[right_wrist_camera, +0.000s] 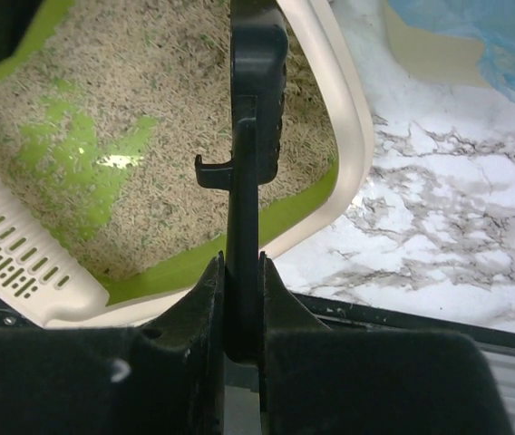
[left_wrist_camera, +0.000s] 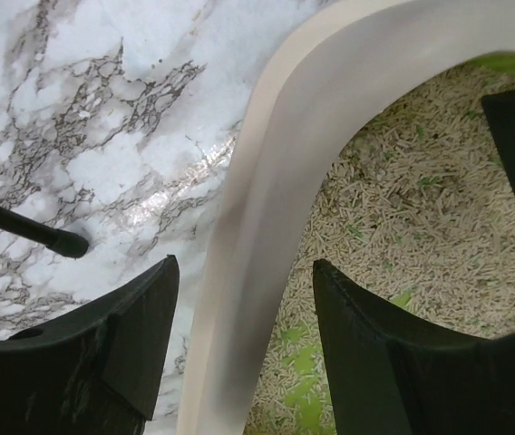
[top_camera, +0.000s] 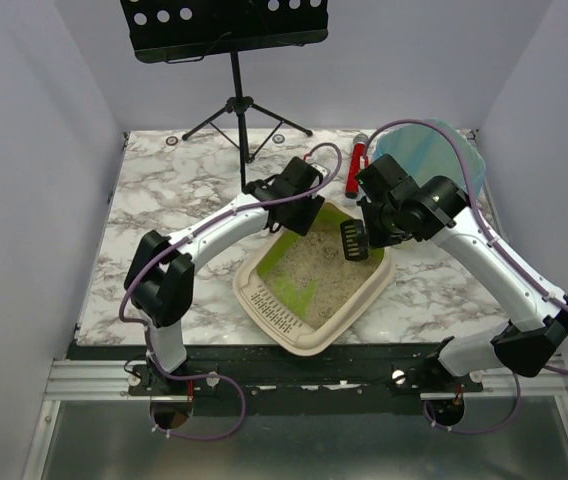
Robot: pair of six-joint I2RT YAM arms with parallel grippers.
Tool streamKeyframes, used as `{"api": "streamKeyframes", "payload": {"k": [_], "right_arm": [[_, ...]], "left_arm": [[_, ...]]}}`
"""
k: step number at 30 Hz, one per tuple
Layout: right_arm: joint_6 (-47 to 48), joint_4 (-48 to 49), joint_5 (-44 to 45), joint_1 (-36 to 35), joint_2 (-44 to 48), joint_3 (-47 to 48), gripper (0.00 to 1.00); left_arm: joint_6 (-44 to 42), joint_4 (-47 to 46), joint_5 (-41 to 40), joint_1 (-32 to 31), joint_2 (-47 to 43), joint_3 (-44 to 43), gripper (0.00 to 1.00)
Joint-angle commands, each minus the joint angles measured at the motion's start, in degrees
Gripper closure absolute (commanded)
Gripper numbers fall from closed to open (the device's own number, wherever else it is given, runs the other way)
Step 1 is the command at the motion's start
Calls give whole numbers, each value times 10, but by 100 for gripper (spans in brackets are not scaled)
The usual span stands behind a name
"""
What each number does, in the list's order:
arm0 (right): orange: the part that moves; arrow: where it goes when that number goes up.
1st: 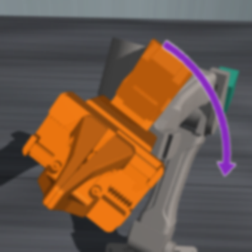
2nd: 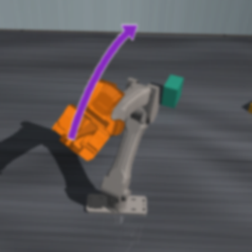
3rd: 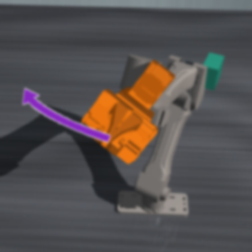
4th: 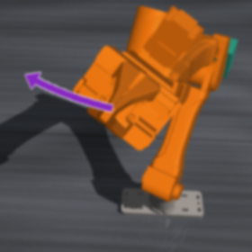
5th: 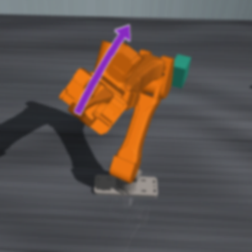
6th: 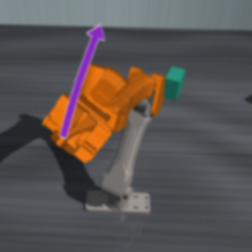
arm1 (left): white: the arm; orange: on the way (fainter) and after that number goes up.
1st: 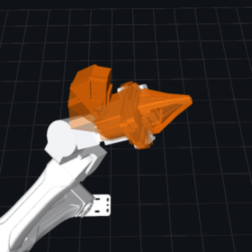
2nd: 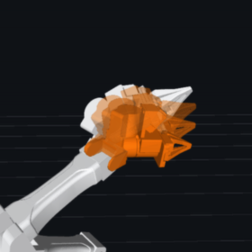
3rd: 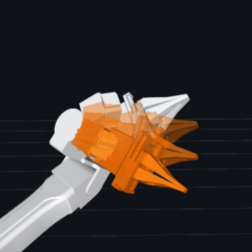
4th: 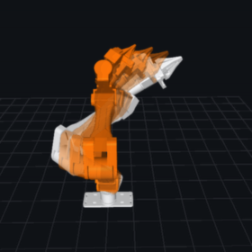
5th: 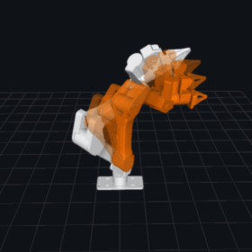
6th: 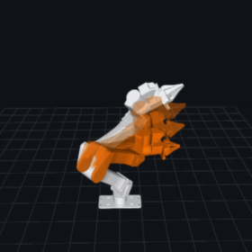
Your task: Clean the litter box
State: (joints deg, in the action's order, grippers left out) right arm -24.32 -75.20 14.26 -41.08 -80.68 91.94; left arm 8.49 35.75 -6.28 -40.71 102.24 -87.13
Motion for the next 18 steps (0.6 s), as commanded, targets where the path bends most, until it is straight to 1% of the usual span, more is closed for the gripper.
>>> {"api": "streamKeyframes", "payload": {"k": [1, 2, 3, 4, 6, 7, 8, 10, 11, 13, 16, 18], "right_arm": [[-6, 51, -7, 1, 21, -10, 99], [-4, 60, -12, 1, 21, -10, 99], [-2, 64, -16, 2, 20, -9, 99], [0, 66, -25, 1, 17, -6, 99], [5, 70, -33, 1, 12, 3, 99], [8, 70, -38, 1, 11, 5, 99], [13, 72, -39, 1, 12, 7, 99], [16, 73, -32, 1, 13, 8, 99], [16, 72, -27, 1, 14, 10, 99], [16, 71, -22, 1, 13, 16, 99], [24, 69, -22, 1, 8, 22, 99], [15, 47, -5, 1, -1, 27, 99]], "left_arm": [[-13, 40, -64, -24, 38, -14, 37], [-2, 53, -74, -25, 45, -22, 51], [6, 63, -92, -27, 52, -28, 58], [31, 70, -107, -35, 51, -25, 63], [51, 70, -126, -43, 36, -10, 69], [65, 81, -157, -46, 31, -8, 71], [98, 83, -171, -50, 24, -2, 77], [129, 91, -189, -50, 4, 19, 85], [158, 95, -195, -51, -5, 26, 90], [188, 109, -202, -54, -16, 46, 90], [218, 105, -204, -67, -48, 83, 90], [247, 105, -196, -68, -67, 100, 90]]}}
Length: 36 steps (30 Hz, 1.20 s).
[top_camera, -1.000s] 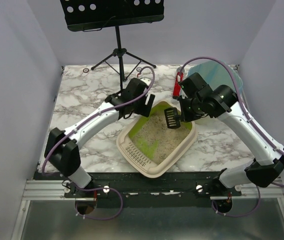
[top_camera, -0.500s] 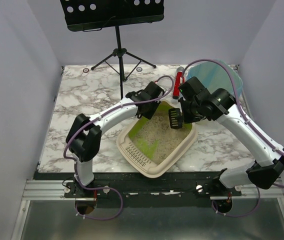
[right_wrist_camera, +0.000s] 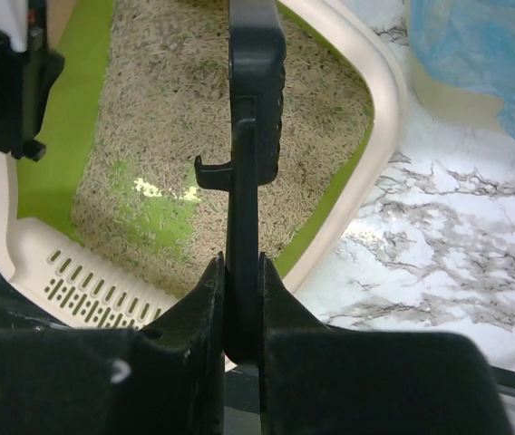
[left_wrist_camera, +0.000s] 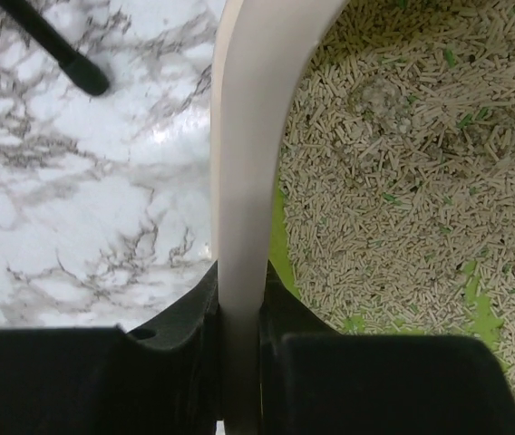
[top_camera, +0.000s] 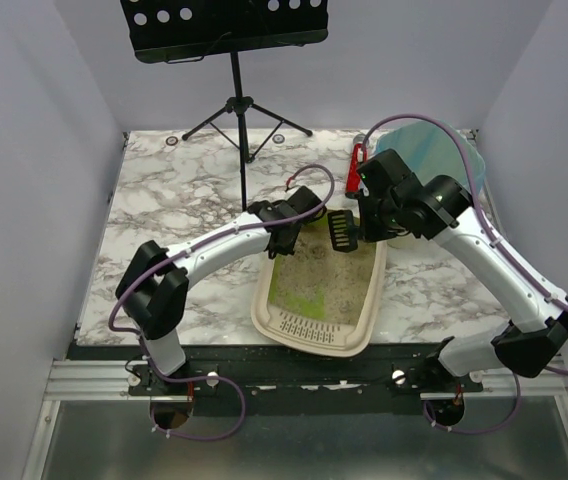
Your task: Clean the litter box
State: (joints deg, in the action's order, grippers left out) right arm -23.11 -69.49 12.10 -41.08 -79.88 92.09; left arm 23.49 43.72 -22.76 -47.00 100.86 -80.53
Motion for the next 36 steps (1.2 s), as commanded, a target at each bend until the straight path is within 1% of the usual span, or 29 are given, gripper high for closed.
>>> {"api": "streamKeyframes", "payload": {"k": [1, 3, 5, 7, 8, 10, 11, 14, 18, 19, 21, 23, 28, 31, 32, 33, 36], "right_arm": [[-1, -19, 30, 1, -14, 30, 99], [-24, -53, 35, 2, -28, 38, 99], [-35, -57, 18, 1, -30, 26, 99], [-48, -61, 7, 1, -35, 22, 99], [-71, -75, 13, 1, -38, 21, 99], [-94, -92, 37, 1, -43, 21, 99], [-124, -113, 43, 1, -53, 23, 99], [-149, -141, 58, 1, -69, 35, 99], [-159, -165, 43, 1, -72, 46, 99], [-163, -166, 31, 1, -69, 31, 99], [-172, -143, 13, 1, -51, -2, 99], [-184, -140, -6, 1, -49, -29, 99], [-195, -155, -14, 2, -46, -27, 99], [-207, -132, -30, 3, -36, -49, 99], [-226, -107, -31, 7, -27, -60, 99], [-229, -85, -37, 11, -21, -95, 99], [-250, 0, -89, 39, 1, -148, 99]], "left_arm": [[112, 35, -37, -5, -57, 36, 90], [144, 50, -51, -5, -59, 36, 91], [176, 61, -47, -5, -59, 40, 96], [195, 59, -33, -9, -61, 53, 98], [202, 60, -32, -10, -64, 57, 100], [212, 58, -31, -10, -72, 65, 100], [236, 61, -36, -12, -74, 66, 100], [263, 62, -34, -20, -87, 68, 100], [281, 75, -47, -30, -93, 66, 100], [284, 76, -47, -32, -93, 65, 100], [285, 68, -42, -33, -96, 70, 100], [289, 62, -40, -34, -95, 70, 100], [298, 58, -61, -37, -102, 73, 100], [295, 46, -56, -37, -109, 85, 100], [293, 42, -53, -37, -111, 88, 100], [291, 37, -47, -37, -114, 92, 100], [290, 26, -27, -37, -111, 98, 100]]}}
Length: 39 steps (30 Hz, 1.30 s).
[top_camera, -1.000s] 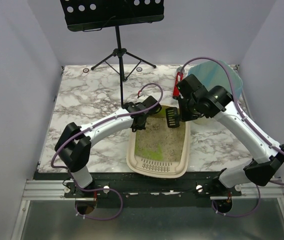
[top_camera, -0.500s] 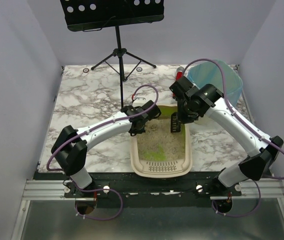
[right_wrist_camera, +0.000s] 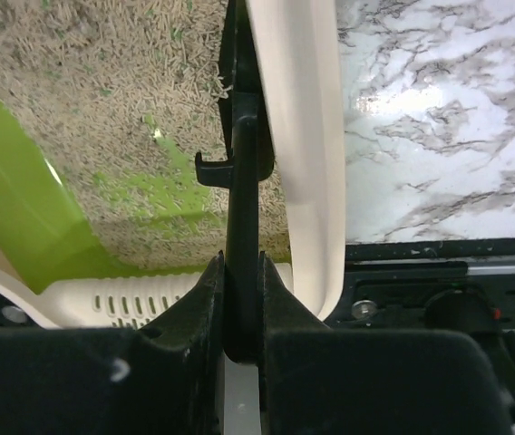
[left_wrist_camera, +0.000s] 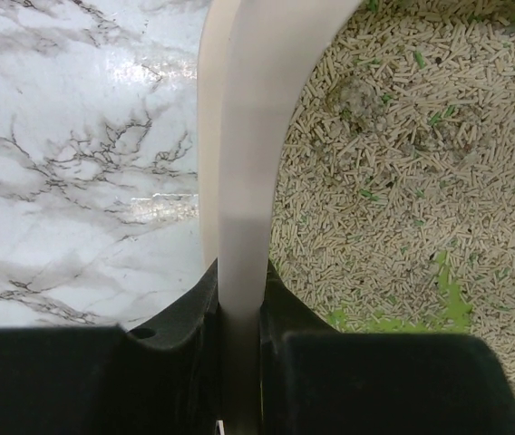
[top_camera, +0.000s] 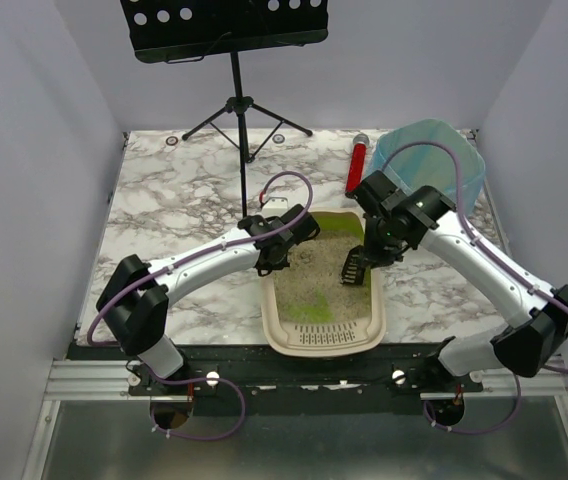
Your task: Clean the litter box
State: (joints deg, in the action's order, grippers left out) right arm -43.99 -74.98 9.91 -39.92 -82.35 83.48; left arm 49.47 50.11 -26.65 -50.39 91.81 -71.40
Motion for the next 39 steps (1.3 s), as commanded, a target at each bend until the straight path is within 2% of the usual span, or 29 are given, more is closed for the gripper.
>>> {"api": "streamKeyframes", "payload": {"k": [1, 7, 13, 17, 22, 26, 30, 39], "right_arm": [[-48, 74, -82, 33, 32, -94, 99], [-101, 184, -94, 40, 83, -169, 99], [-152, 243, -96, 41, 84, -219, 99], [-181, 329, -89, 41, 83, -271, 99], [-182, 446, -112, 41, 83, -344, 99], [-170, 550, -130, 38, 57, -368, 99], [-174, 590, -118, 35, 31, -384, 99], [-198, 744, -81, 31, 126, -507, 99]], "left_arm": [[30, -38, 14, -3, -20, 5, 100], [29, -43, 24, -3, -21, 12, 100], [34, -59, 42, -3, -21, 13, 100], [32, -65, 47, -3, -22, 18, 100], [28, -80, 45, -3, -19, 16, 100], [30, -84, 49, -3, -16, 14, 100], [34, -75, 56, 0, -14, 17, 100], [52, -60, 46, 30, -34, 37, 100]]}}
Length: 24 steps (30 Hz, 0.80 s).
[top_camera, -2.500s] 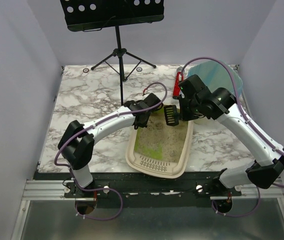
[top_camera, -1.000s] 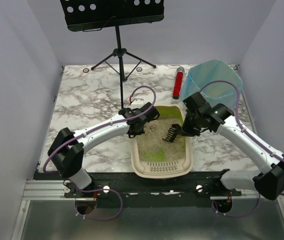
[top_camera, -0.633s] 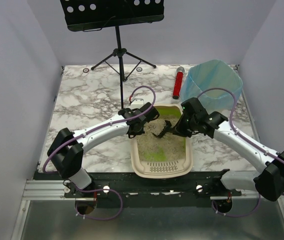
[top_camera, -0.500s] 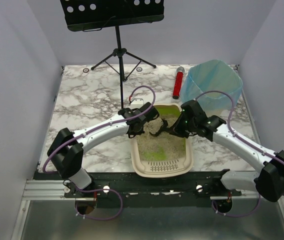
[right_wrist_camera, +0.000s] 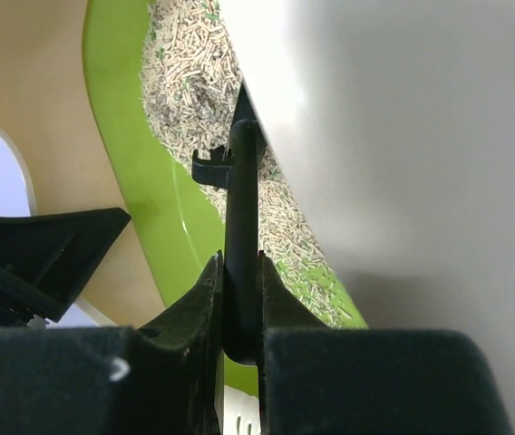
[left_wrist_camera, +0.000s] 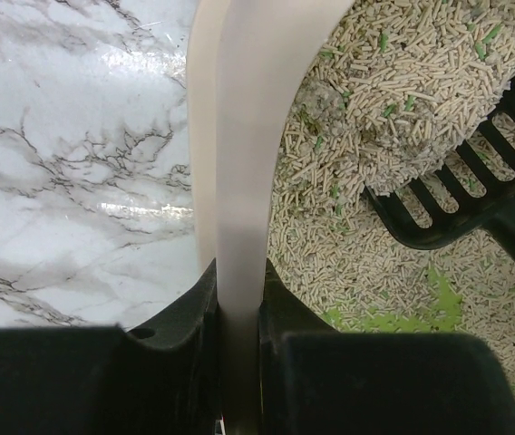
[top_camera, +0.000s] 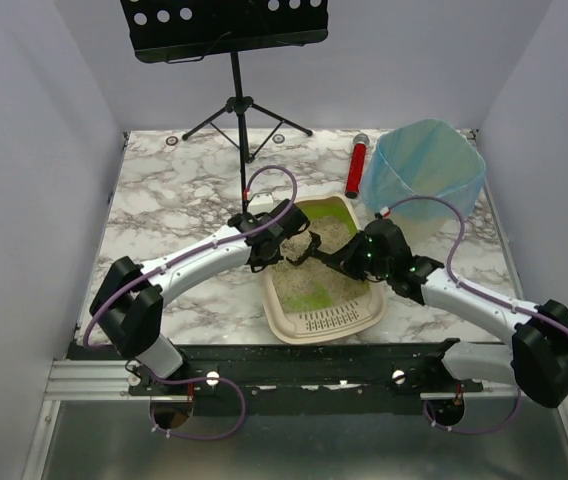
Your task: Clean the litter box
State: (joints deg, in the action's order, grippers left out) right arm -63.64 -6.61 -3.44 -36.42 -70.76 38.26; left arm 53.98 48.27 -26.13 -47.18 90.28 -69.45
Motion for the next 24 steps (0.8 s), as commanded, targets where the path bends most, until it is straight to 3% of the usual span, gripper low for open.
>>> {"api": "streamKeyframes", "payload": {"k": [1, 7, 24], "right_arm": [[-1, 79, 53, -4, 18, -72, 99], [-17, 168, 53, -4, 5, -122, 99], [-104, 149, 78, -7, 70, -177, 99]], "left_arm": [[3, -44, 40, -1, -22, 22, 100], [-23, -86, 67, 1, -39, 55, 100], [14, -37, 60, 22, -39, 55, 100]]}}
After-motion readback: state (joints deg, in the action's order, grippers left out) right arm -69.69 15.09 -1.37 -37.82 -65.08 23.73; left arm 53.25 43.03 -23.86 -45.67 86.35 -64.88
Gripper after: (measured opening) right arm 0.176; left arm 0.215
